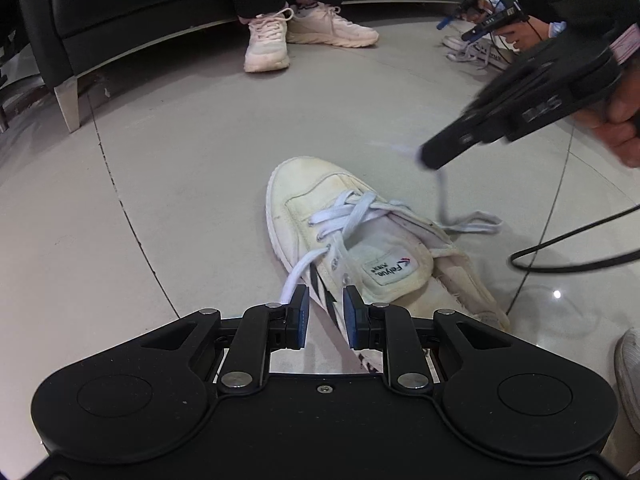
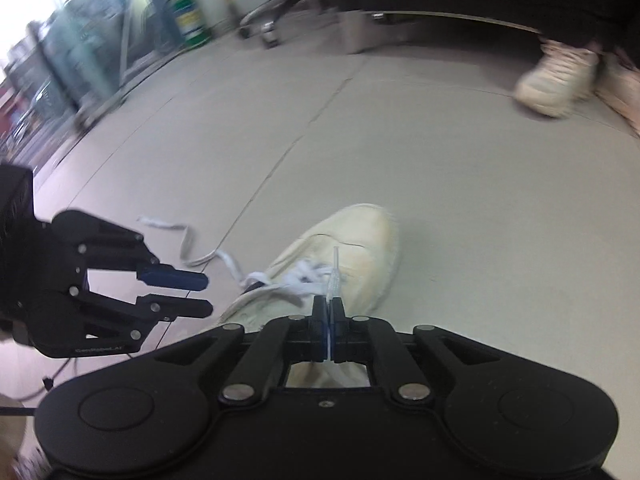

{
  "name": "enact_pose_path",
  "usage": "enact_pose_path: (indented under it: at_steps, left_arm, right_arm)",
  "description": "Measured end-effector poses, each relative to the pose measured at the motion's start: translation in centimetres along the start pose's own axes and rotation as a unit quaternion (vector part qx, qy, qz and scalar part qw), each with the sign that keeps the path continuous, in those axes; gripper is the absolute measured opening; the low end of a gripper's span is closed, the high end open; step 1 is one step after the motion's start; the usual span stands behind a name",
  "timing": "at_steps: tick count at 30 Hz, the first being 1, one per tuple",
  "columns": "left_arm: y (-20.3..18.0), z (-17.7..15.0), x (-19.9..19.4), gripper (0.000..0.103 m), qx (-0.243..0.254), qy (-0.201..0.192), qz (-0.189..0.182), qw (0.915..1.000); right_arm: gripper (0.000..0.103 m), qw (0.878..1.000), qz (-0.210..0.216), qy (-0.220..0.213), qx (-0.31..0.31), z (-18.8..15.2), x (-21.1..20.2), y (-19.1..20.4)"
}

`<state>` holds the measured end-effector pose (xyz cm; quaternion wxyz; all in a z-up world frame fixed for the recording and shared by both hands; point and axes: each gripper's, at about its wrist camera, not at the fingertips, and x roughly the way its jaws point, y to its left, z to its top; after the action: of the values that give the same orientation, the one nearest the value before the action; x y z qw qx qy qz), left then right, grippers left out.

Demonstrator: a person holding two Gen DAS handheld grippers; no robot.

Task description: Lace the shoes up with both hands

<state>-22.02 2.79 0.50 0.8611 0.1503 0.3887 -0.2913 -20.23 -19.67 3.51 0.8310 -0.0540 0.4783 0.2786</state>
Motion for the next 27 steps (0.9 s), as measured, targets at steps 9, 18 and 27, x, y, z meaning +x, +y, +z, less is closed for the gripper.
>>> enact_pose_path:
  at_steps: [9, 18, 27]
  left_arm:
    - [-0.8, -0.7, -0.4, 0.018, 0.007, 0.006, 0.005, 0.9999]
    - [-1.8, -0.5, 0.0, 0.020, 0.029, 0.003, 0.015, 0.9995]
    - [-2.6, 0.6, 1.5, 0.021, 0.042, 0.007, 0.016, 0.9990]
  right_arm:
    - [0.001, 0.999, 0.001, -0.040, 0.014, -0.5, -1.0, 0.5]
    - [0.001, 0.999, 0.004, -0.034, 0.009, -1.2, -1.8, 0.5]
    - [0.001, 0.999, 0.040, -0.023, -0.020, -0.7, -0.5, 1.8]
